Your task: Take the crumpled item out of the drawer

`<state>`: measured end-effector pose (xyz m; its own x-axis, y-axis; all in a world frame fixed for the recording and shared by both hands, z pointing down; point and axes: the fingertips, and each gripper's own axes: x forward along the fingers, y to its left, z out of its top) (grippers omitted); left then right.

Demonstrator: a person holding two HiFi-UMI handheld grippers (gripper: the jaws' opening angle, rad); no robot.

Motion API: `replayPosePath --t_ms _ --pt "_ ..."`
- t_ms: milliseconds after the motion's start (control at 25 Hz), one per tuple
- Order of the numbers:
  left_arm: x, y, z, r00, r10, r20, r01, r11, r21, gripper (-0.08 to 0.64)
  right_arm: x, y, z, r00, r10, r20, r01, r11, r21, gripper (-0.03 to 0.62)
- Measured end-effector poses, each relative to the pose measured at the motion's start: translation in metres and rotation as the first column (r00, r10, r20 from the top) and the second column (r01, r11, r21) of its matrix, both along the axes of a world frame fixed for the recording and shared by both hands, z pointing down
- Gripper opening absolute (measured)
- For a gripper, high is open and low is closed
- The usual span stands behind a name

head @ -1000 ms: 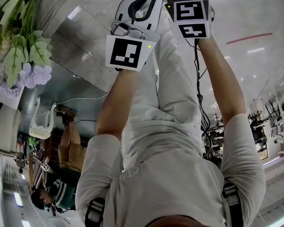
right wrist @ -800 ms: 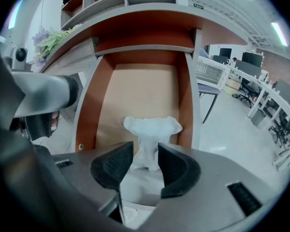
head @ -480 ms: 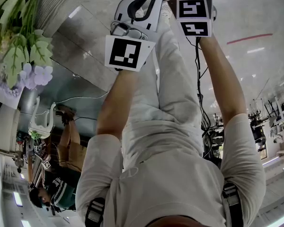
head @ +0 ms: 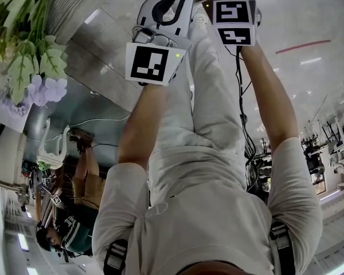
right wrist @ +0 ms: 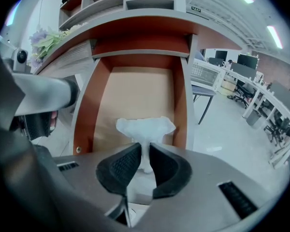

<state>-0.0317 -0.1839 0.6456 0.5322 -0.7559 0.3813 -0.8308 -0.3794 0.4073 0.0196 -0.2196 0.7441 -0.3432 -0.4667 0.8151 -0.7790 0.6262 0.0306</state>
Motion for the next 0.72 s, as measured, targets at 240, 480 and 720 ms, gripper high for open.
replayPosePath --t_ms 240,480,720 --pt "0.002 -0.002 0.0 1.0 0.001 0.005 -0.001 1.0 0.005 0.0 0.002 -0.004 -0.008 1.0 0.013 0.016 -0.013 1.0 0.021 0.055" --pt "0.003 -0.002 -0.003 1.0 0.003 0.005 -0.003 1.0 0.009 0.0 0.001 -0.007 -0.02 0.999 0.025 0.035 -0.027 0.999 0.046 0.054" --pt "0.006 -0.004 -0.009 1.0 0.001 0.006 -0.001 1.0 0.019 0.0 0.001 -0.005 -0.036 0.997 0.03 0.066 -0.034 0.997 0.065 0.051"
